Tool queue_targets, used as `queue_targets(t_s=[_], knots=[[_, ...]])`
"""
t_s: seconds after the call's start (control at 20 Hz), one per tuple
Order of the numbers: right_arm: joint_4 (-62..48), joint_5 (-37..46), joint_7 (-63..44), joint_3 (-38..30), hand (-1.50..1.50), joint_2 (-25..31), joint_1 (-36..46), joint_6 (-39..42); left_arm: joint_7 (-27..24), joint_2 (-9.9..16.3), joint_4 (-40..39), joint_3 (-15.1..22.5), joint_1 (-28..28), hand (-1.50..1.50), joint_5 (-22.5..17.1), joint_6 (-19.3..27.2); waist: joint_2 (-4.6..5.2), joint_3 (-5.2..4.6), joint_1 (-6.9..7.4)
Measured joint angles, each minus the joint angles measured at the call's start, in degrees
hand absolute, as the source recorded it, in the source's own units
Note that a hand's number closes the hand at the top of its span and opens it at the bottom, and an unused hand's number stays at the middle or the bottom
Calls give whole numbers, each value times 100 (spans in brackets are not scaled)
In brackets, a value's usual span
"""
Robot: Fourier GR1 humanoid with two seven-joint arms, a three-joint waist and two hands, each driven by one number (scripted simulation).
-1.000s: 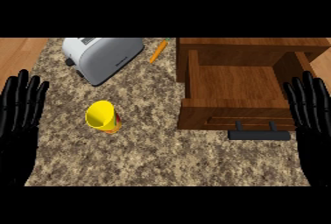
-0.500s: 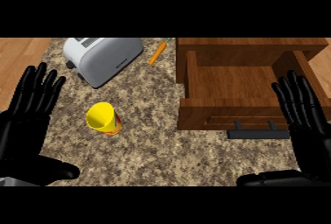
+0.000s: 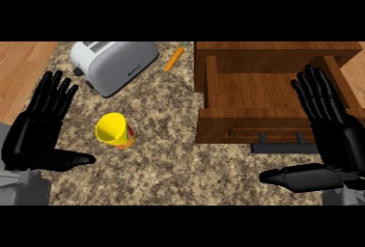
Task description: Pick up the cup, place it into the drawer and close the drawer
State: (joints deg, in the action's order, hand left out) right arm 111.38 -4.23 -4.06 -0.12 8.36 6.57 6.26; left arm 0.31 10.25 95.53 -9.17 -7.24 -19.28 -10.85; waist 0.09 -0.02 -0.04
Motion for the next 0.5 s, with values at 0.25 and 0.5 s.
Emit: queue_targets(t_s=[0.25, 0.5], knots=[[-342, -8, 102, -134, -150, 43, 318, 88, -499, 24, -1070, -70, -225, -150, 282, -126, 0, 0, -7], [-456, -1, 176, -247, -150, 83, 439, 164, -1145, 89, -2093, -207, -356, -150, 564, -201, 0, 0, -16]])
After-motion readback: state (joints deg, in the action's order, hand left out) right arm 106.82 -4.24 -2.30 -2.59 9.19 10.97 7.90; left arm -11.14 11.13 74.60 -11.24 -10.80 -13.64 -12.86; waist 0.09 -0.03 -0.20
